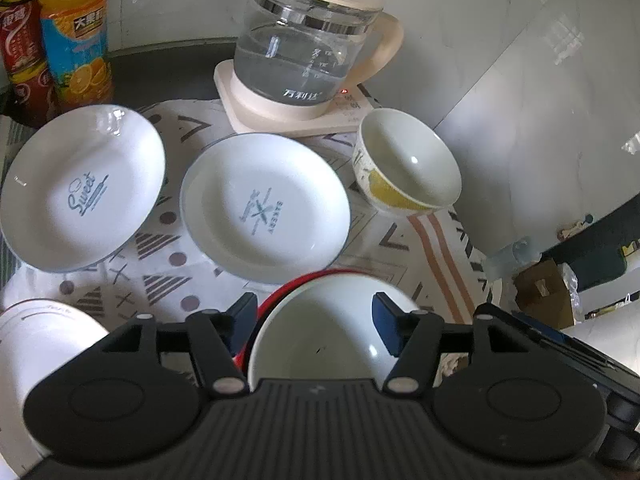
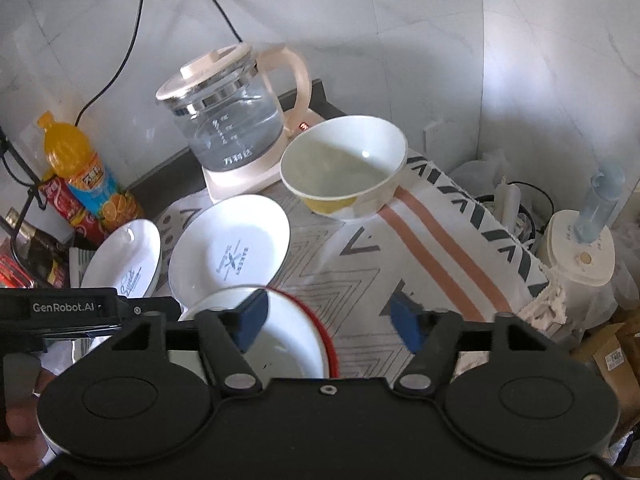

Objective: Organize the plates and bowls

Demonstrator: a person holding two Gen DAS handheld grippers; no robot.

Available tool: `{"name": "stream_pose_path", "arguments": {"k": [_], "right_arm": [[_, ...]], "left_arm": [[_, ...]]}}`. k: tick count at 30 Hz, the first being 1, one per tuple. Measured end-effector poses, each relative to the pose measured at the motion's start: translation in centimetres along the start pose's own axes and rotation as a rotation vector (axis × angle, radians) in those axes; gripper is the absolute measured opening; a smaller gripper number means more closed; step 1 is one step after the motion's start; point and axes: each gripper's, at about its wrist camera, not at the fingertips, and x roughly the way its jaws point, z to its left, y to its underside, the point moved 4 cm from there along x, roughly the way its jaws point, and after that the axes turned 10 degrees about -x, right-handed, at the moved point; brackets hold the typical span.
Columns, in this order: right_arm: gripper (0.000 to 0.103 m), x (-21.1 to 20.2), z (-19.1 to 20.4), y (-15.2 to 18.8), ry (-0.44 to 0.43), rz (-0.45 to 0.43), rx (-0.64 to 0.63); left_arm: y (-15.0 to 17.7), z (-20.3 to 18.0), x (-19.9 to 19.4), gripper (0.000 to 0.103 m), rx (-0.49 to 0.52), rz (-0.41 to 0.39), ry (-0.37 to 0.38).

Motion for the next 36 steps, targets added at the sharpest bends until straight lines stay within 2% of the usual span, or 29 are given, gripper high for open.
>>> {"name": "stream_pose_path", "arguments": {"k": [6, 10, 23, 36], "right_arm": [[0.069, 0.5, -1.6, -1.6, -0.016, -0.014, 0.004], [0.064, 1.2, -2.7, -2.7, -0.019, -0.012, 0.001], [0.062, 4.9, -6.5, -6.3, -0.058, 0.015, -0.023], [0.048, 10.0, -9.0, -8.7, -0.106, 0.061, 0.001]], "left_arm": [[-1.0, -1.5, 0.7, 0.061, -0.022, -0.022, 0.012], [-1.8, -2.7, 1.6, 0.061, -0.035, -0.040, 0.014], [-4.2, -5.8, 5.6, 0.061, -0.118, -0.075, 0.006], [-6.6, -7.5, 10.0, 0.058, -0.218, -0.090, -0.019]]}}
